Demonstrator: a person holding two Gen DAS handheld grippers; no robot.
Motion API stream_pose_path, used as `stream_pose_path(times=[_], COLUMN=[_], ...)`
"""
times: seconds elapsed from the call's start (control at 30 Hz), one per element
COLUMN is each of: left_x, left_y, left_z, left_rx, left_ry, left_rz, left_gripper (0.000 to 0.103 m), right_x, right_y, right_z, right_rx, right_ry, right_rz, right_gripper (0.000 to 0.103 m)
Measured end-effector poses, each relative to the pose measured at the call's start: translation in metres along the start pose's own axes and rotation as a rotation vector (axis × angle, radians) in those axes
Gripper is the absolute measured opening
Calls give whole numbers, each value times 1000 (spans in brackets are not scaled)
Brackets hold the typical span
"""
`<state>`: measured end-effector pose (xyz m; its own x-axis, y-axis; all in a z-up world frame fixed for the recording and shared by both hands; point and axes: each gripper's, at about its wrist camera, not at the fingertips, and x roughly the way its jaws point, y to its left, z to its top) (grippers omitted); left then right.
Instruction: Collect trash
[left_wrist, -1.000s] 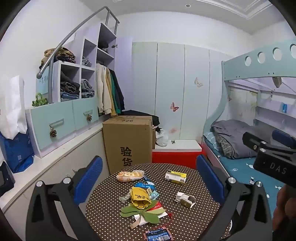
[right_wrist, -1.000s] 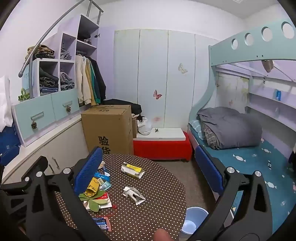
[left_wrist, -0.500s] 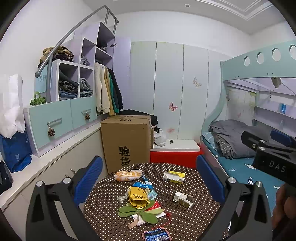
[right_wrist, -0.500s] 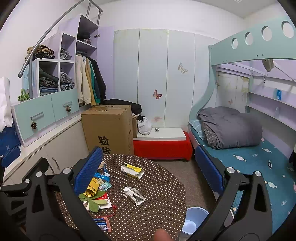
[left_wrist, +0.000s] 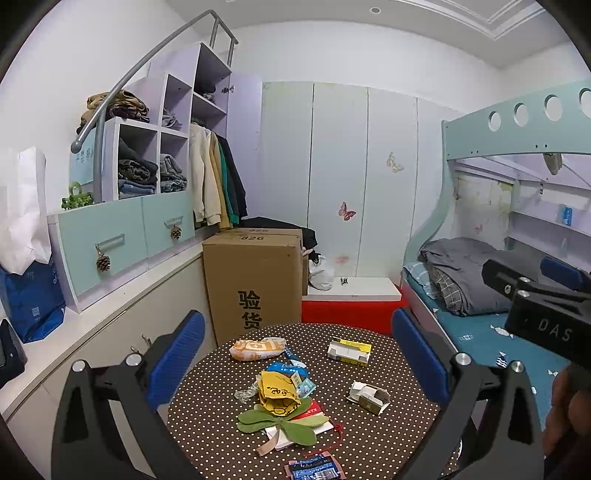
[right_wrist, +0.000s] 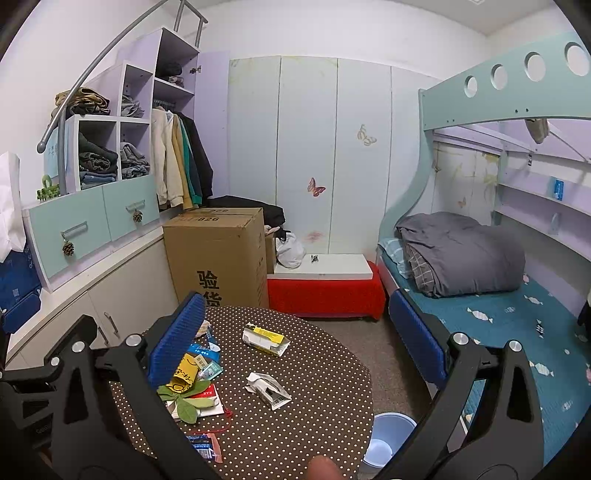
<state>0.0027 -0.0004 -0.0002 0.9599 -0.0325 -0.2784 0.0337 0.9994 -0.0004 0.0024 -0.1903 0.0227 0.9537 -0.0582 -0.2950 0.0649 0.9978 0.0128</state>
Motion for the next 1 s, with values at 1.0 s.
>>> stream_pose_path(times=[1.0], left_x=[89], left_y=[11], left_z=[-143], left_rx=[161], left_ry=[399], left_rz=[-113], left_gripper=[99], right_x=[103], right_y=[-30], right_z=[-88], right_rx=[-4], right_ry=[354], right_rz=[-13], right_gripper=[98])
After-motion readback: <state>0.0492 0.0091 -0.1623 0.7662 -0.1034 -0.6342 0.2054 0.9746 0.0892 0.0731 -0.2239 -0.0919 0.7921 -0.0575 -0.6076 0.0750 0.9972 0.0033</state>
